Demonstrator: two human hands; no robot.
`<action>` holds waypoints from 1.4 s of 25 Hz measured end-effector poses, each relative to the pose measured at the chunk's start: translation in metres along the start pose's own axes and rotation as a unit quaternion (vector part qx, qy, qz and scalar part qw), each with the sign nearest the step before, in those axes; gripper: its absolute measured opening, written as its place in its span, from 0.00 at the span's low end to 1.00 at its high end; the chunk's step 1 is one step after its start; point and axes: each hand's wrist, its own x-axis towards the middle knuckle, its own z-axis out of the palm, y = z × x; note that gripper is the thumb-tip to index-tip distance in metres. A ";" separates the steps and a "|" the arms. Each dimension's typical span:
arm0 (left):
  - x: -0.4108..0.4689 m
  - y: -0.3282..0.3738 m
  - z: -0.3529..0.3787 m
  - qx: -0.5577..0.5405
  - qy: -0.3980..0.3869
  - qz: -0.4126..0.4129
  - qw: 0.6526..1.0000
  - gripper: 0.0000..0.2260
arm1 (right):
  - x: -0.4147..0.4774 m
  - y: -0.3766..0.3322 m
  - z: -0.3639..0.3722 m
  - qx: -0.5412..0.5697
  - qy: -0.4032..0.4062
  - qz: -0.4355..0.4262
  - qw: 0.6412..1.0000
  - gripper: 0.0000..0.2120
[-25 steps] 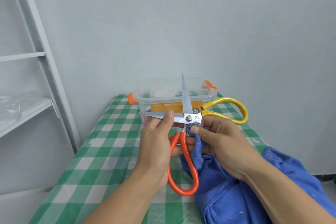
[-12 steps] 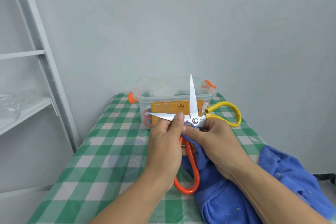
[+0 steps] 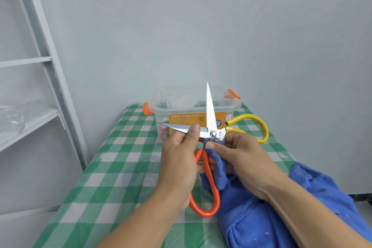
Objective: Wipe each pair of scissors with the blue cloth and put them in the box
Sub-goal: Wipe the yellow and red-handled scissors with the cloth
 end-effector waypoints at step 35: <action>0.010 0.009 -0.017 0.018 -0.039 0.029 0.999 0.11 | -0.005 -0.005 0.000 0.014 -0.010 0.018 1.000 0.13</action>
